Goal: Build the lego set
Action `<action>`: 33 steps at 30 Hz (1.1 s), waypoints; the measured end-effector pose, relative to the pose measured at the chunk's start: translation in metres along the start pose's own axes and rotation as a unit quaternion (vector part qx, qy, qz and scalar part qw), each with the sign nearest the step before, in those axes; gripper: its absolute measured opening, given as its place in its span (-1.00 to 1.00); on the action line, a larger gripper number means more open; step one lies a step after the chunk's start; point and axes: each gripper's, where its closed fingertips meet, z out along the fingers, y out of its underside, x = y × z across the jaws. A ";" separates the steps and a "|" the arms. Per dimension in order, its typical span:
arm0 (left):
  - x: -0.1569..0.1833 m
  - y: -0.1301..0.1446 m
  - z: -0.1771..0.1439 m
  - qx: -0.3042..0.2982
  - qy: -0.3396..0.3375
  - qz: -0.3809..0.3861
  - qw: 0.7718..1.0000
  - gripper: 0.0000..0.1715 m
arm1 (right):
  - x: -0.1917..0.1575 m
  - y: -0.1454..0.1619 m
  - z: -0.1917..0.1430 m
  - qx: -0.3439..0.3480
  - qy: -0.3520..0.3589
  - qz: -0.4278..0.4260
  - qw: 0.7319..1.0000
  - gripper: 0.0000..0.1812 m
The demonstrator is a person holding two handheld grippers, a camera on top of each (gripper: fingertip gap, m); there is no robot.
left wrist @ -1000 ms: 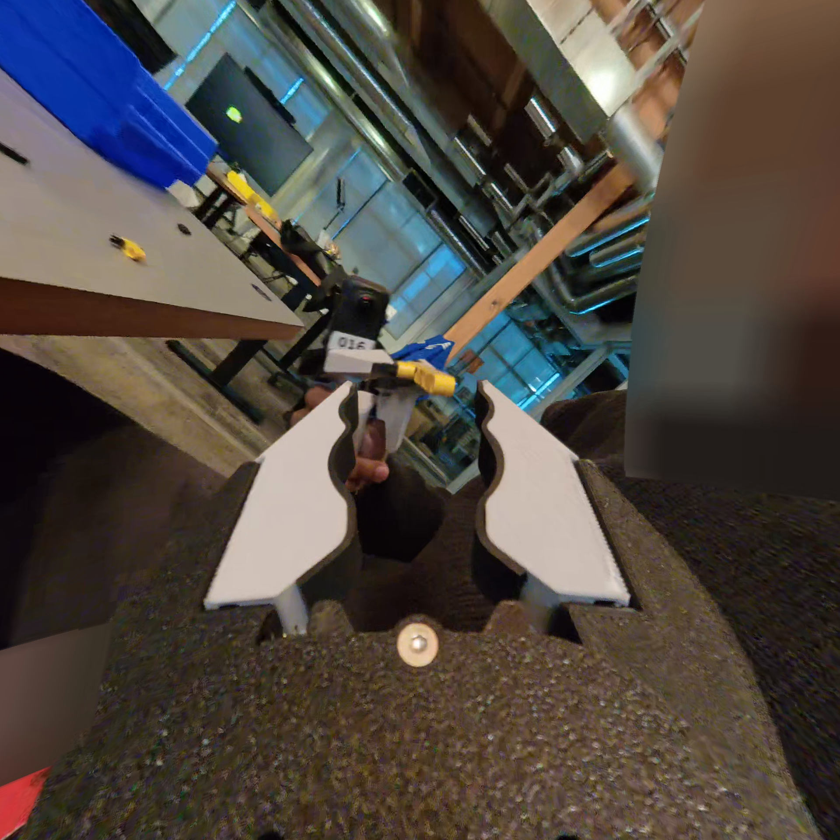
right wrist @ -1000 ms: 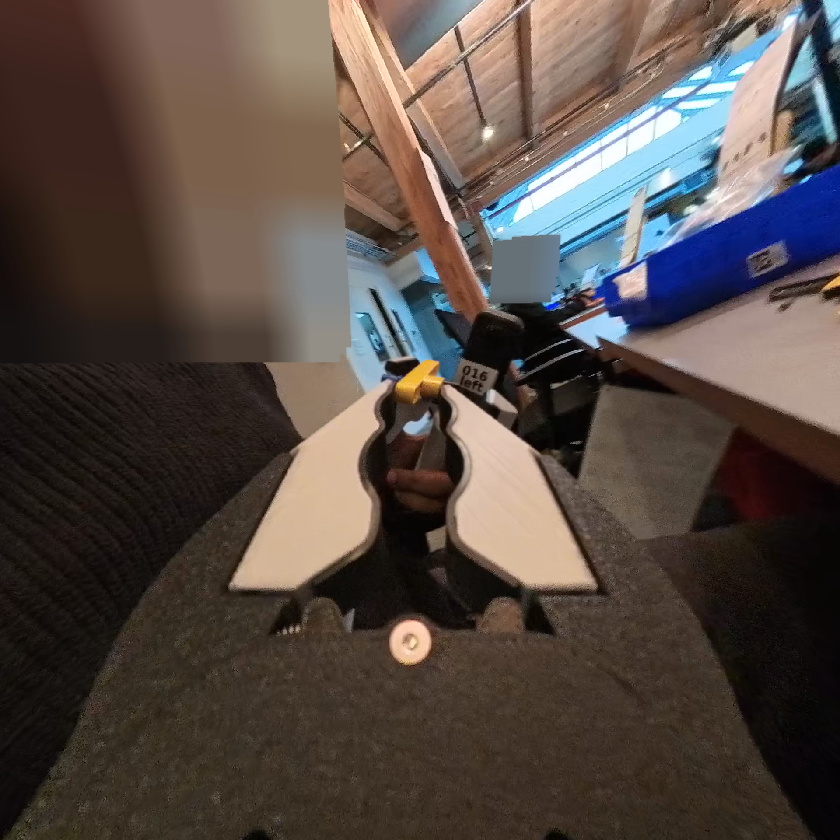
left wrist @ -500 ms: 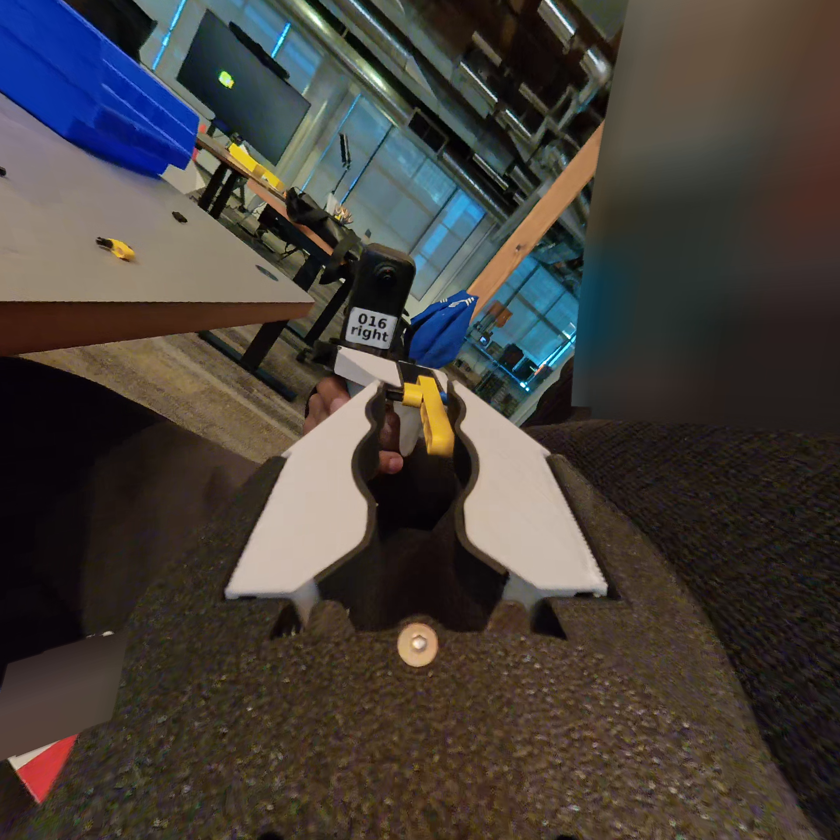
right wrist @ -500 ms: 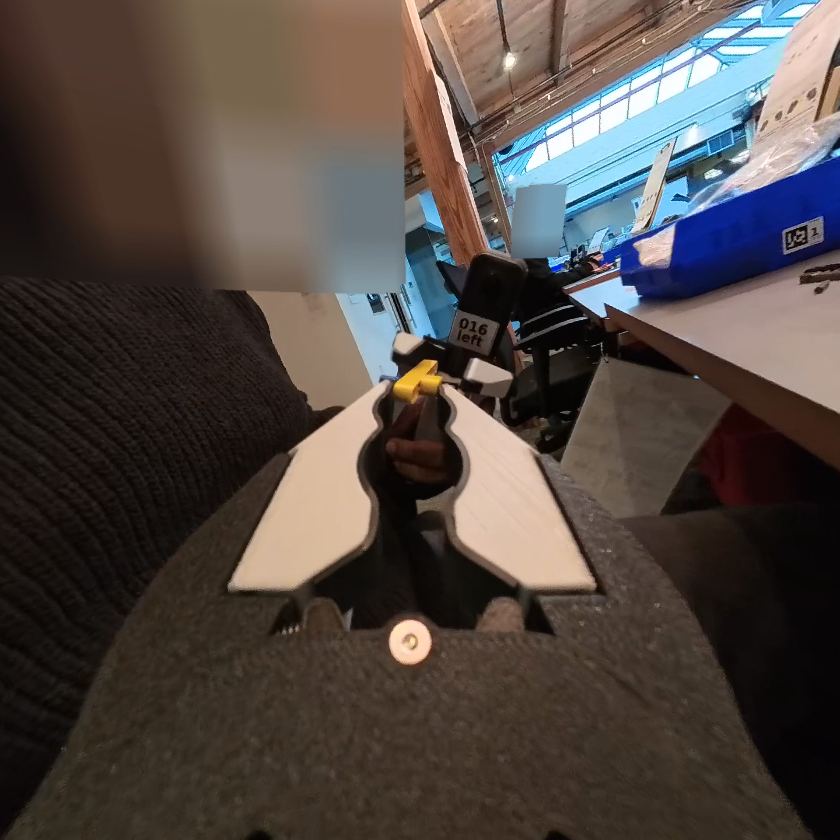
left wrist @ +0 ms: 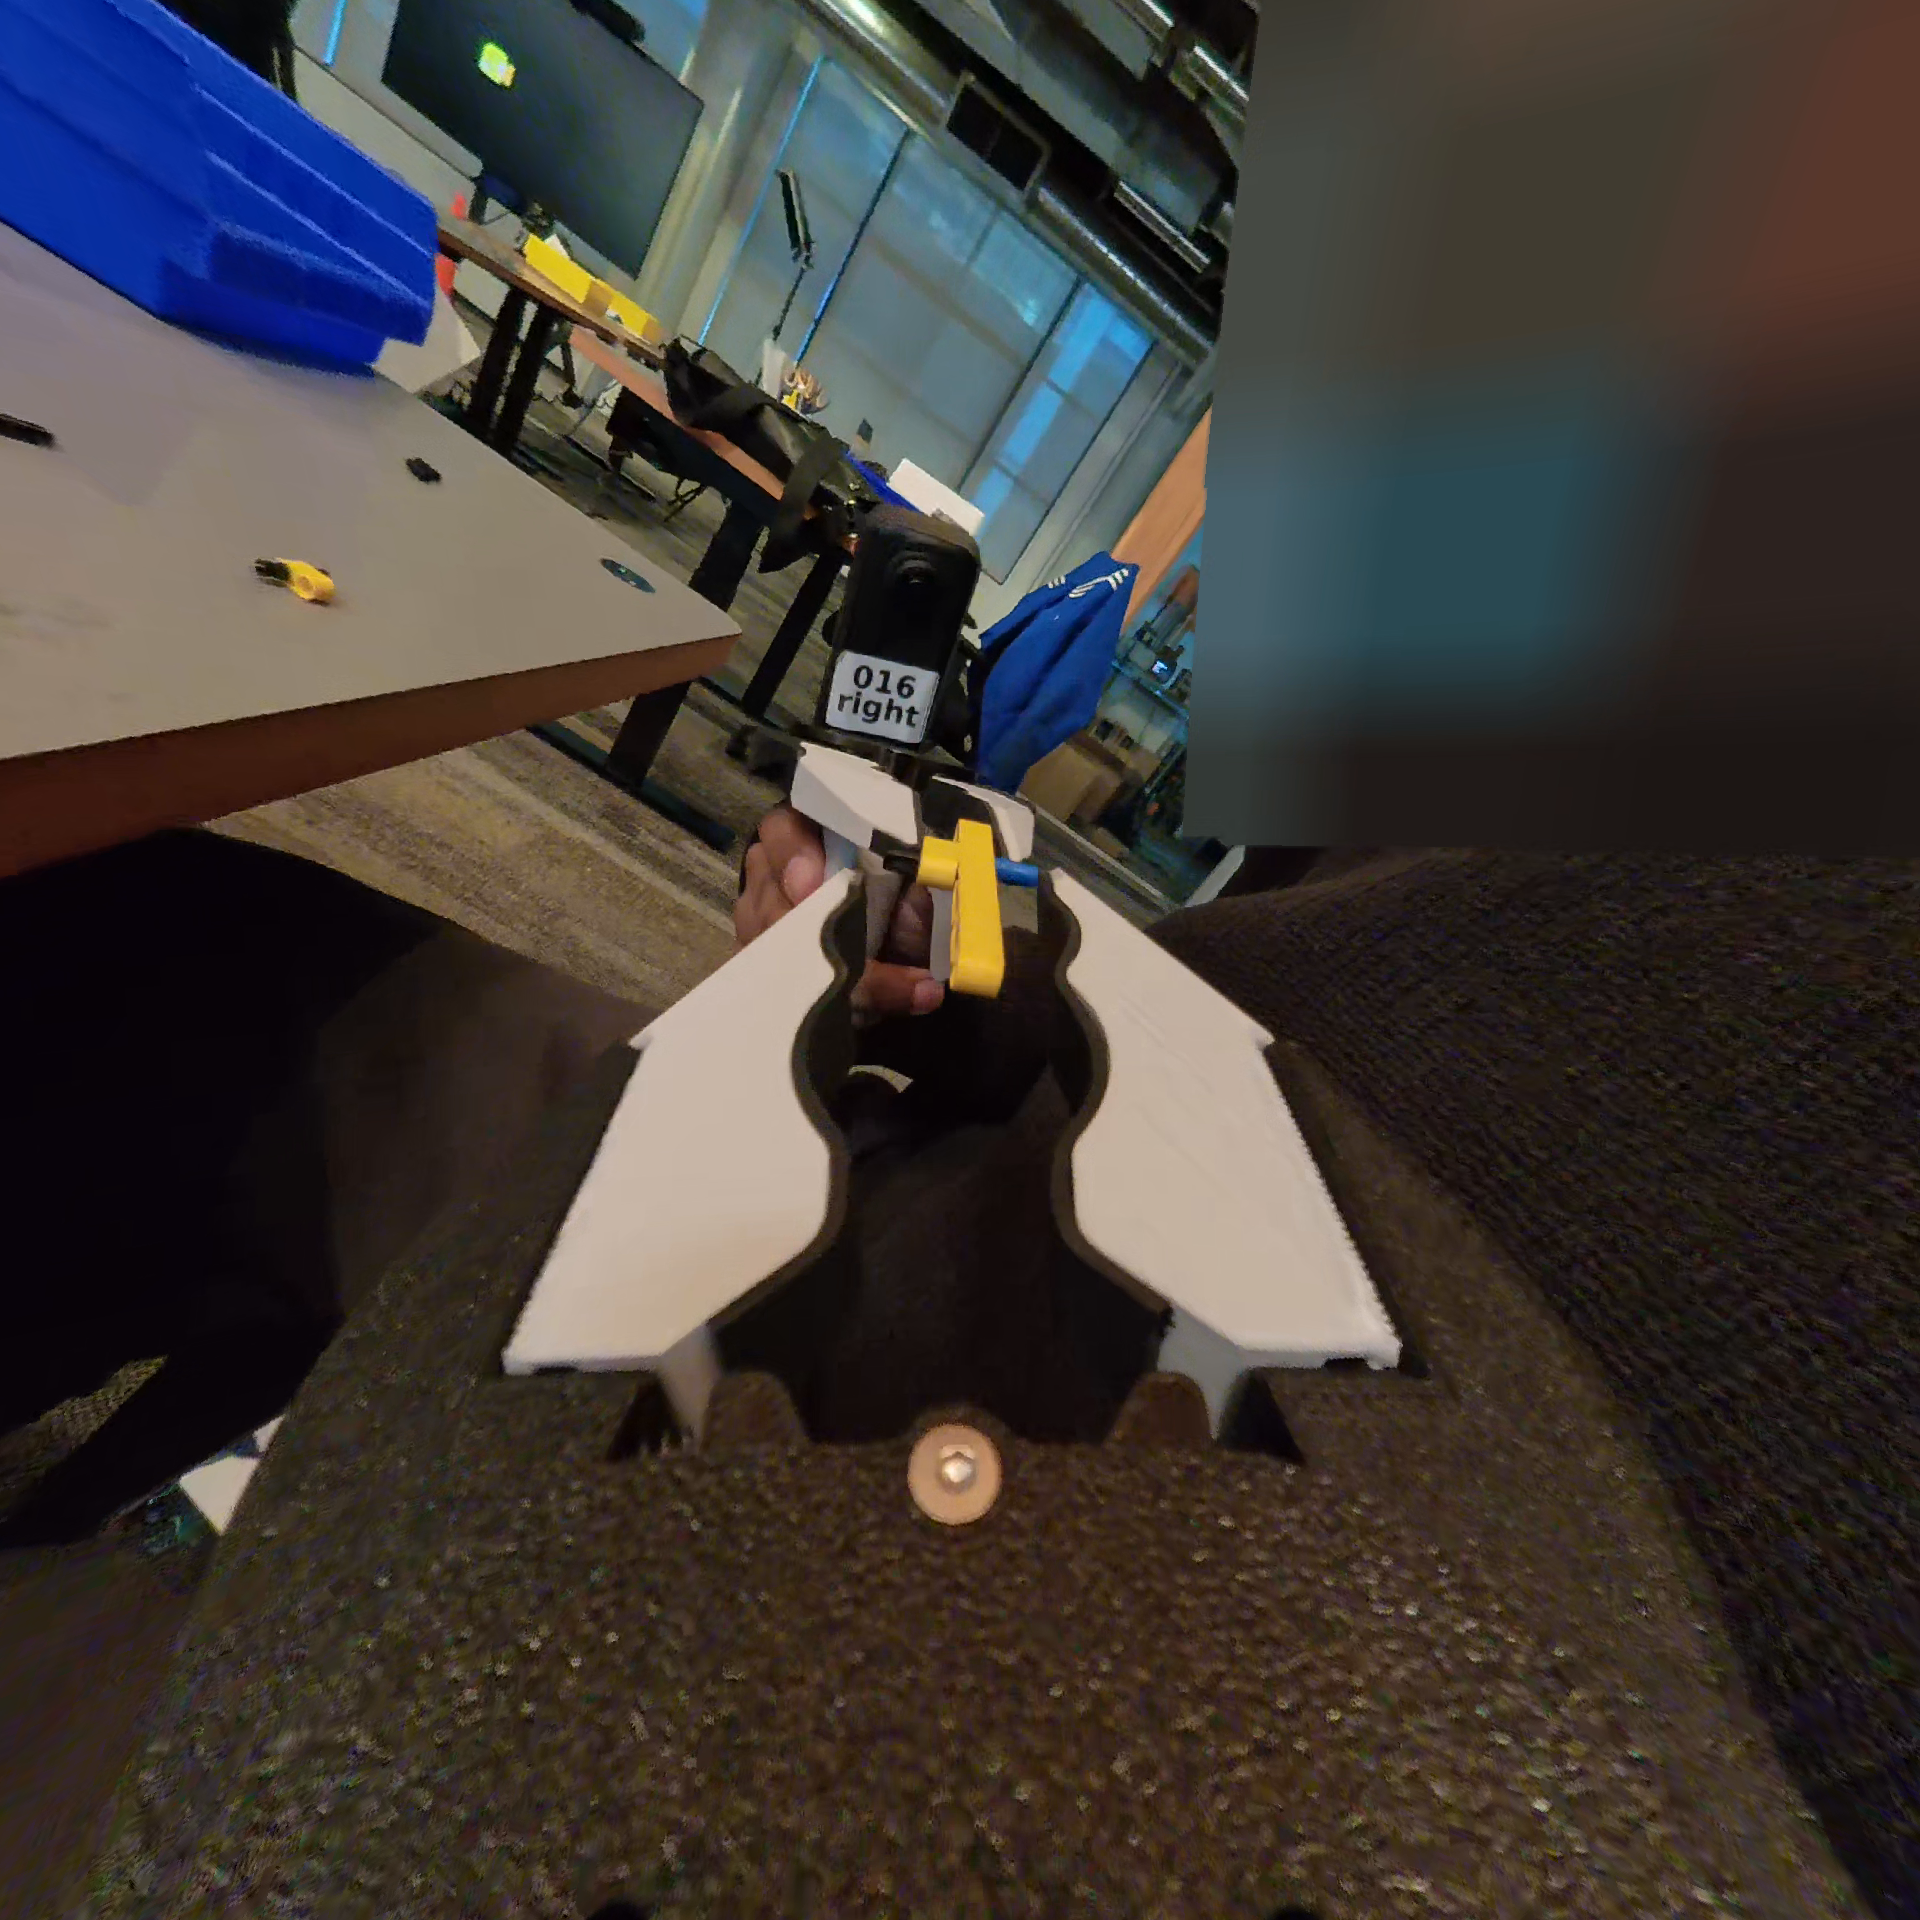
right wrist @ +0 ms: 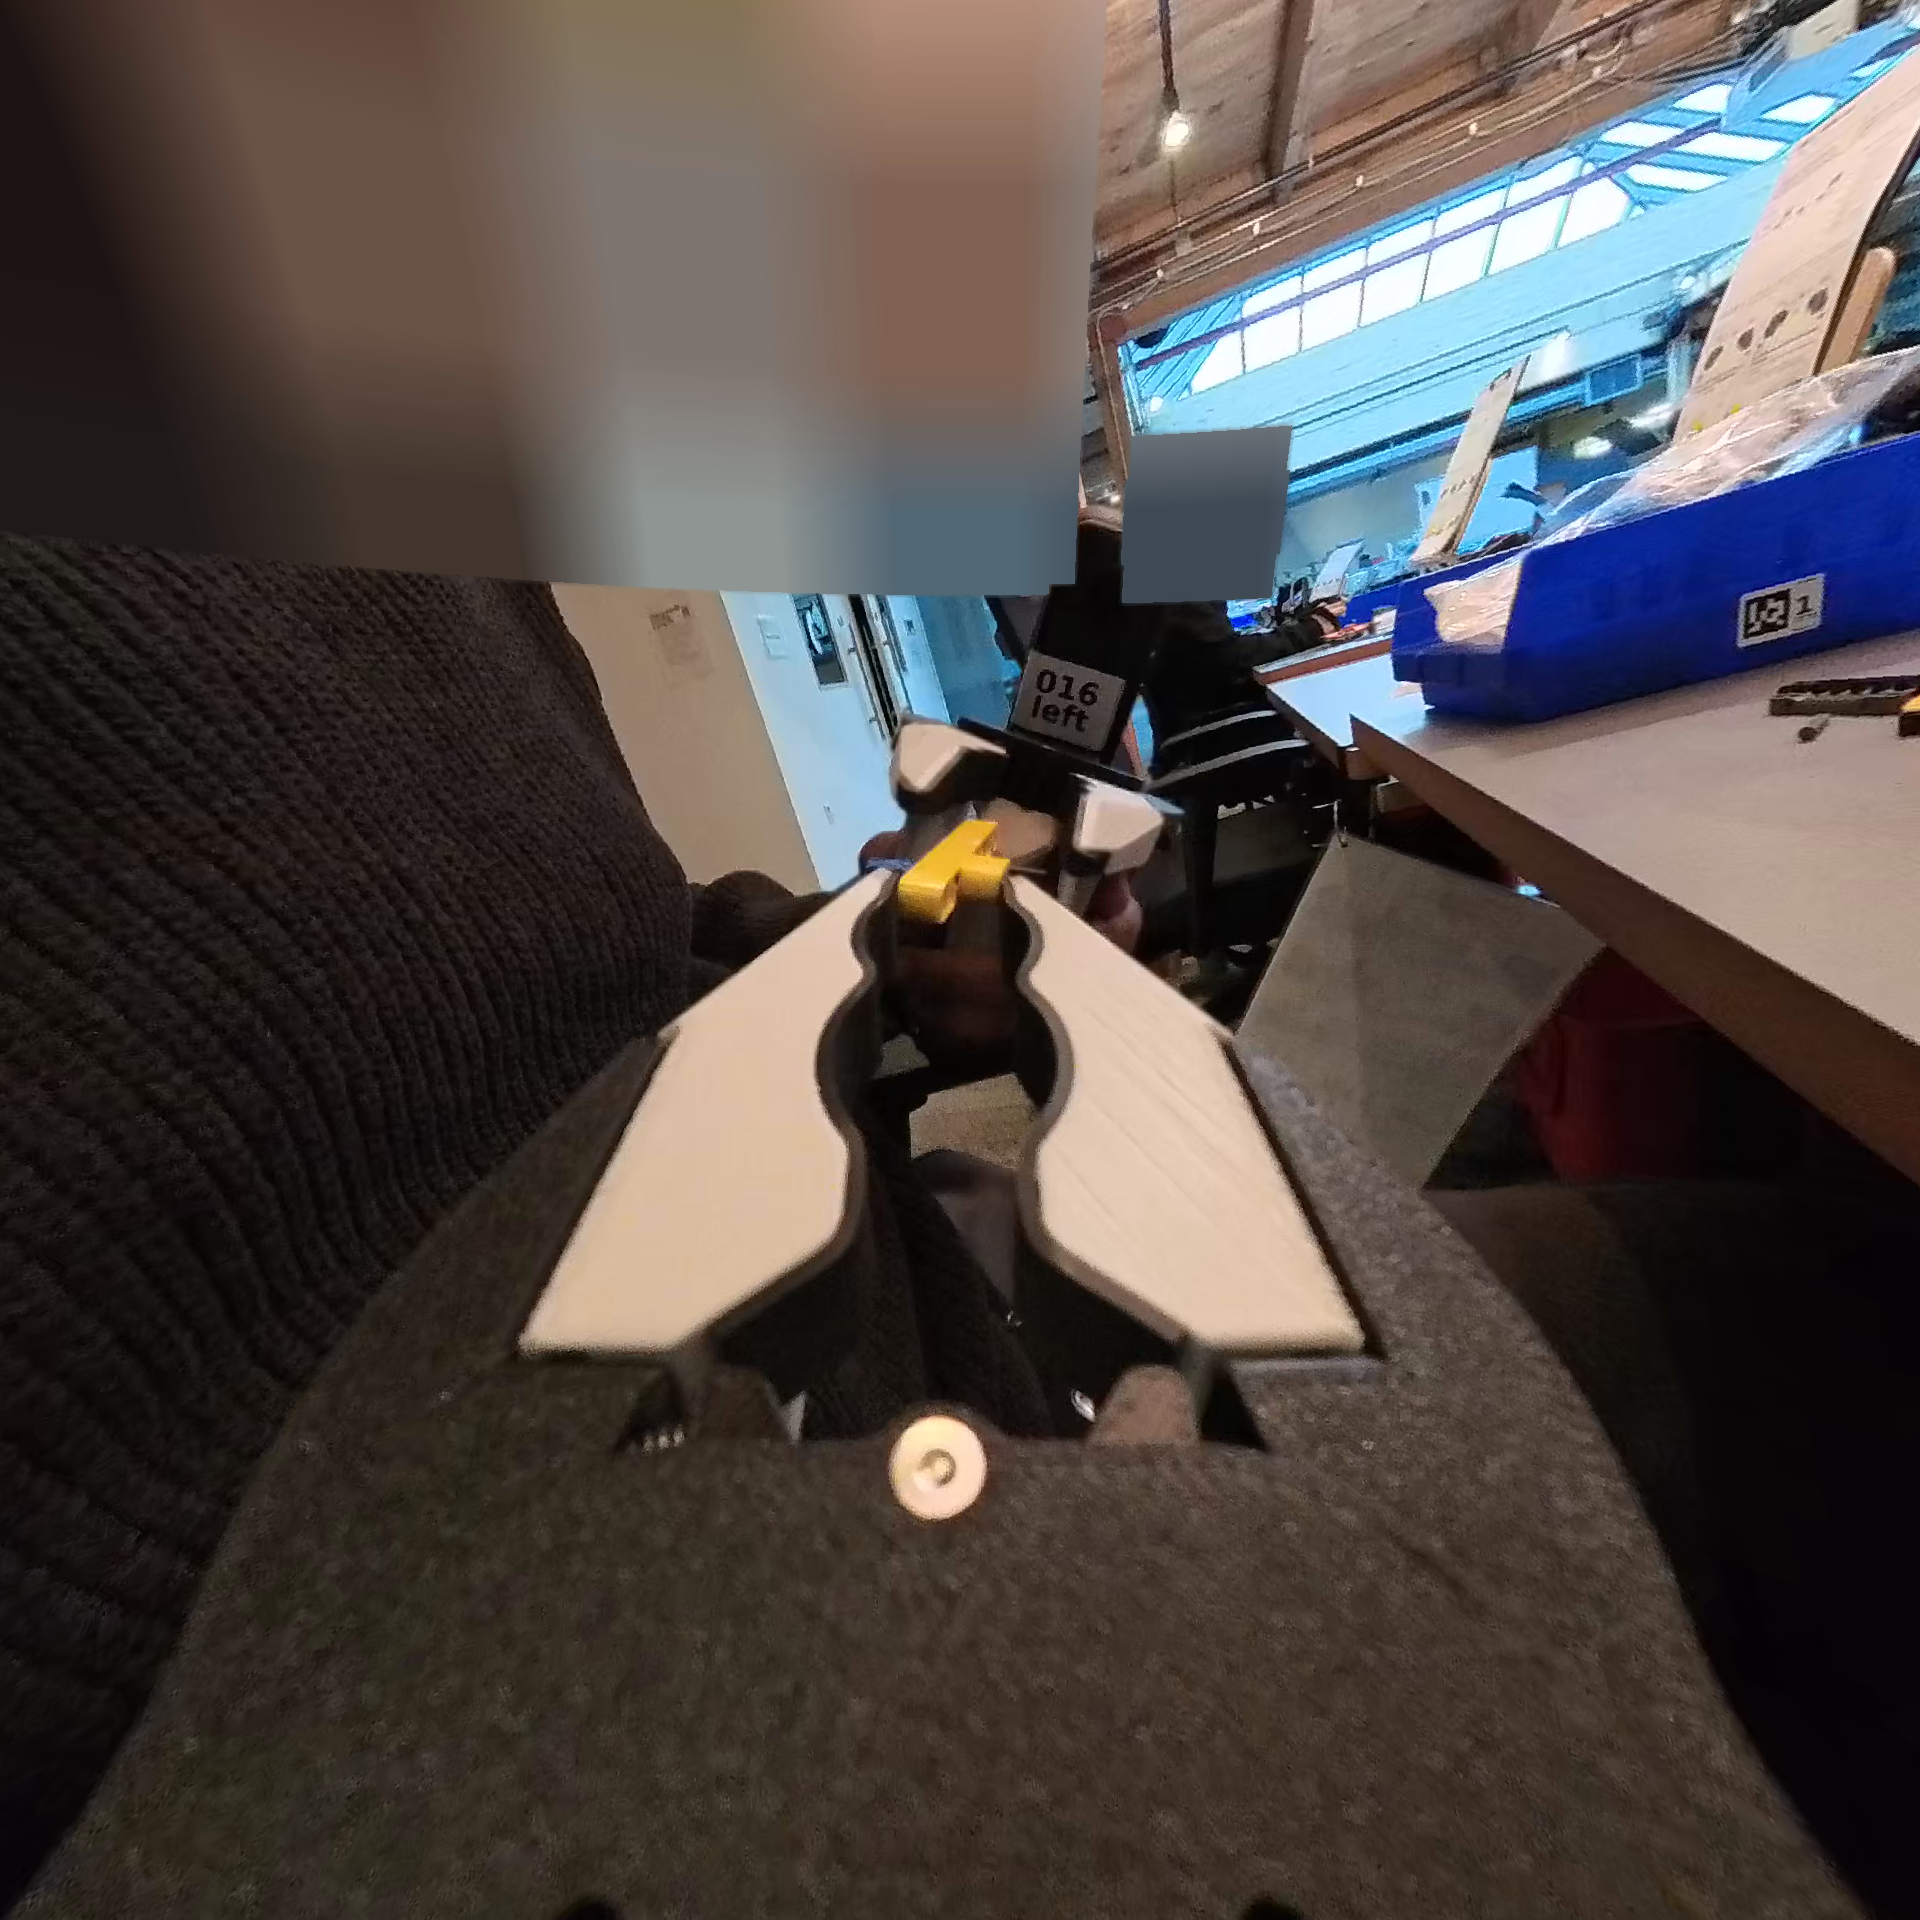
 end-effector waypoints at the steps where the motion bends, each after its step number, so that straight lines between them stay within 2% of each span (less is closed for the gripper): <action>1: 0.000 0.001 0.000 -0.004 -0.002 -0.003 1.000 -0.62 | 0.001 -0.001 -0.001 0.003 0.001 0.004 1.000 -0.80; 4: -0.003 0.010 0.007 -0.028 -0.015 -0.002 1.000 -0.62 | 0.003 0.000 -0.001 0.005 0.000 0.014 1.000 -0.80; 7: -0.001 0.008 0.013 -0.018 -0.008 -0.006 1.000 -0.65 | 0.004 0.005 0.001 -0.005 0.001 0.021 1.000 -0.80; 9: -0.002 0.009 0.012 -0.016 -0.005 -0.011 1.000 -0.82 | 0.004 0.003 0.000 0.002 0.000 0.023 1.000 -0.80; 21: -0.010 0.012 0.011 -0.021 -0.039 0.010 0.999 -0.82 | 0.009 0.009 0.000 -0.010 0.006 0.052 0.999 -0.78; 24: -0.015 0.008 0.007 -0.011 -0.054 0.009 0.998 -0.82 | 0.013 0.009 -0.001 -0.013 0.018 0.060 0.998 -0.52; 26: -0.017 0.008 0.005 -0.012 -0.063 0.012 0.998 -0.83 | 0.015 0.010 0.000 -0.016 0.028 0.057 0.998 -0.43; 33: -0.022 0.009 0.006 -0.031 -0.108 0.063 0.992 -0.83 | 0.024 0.011 0.003 -0.029 0.078 0.016 0.996 -0.45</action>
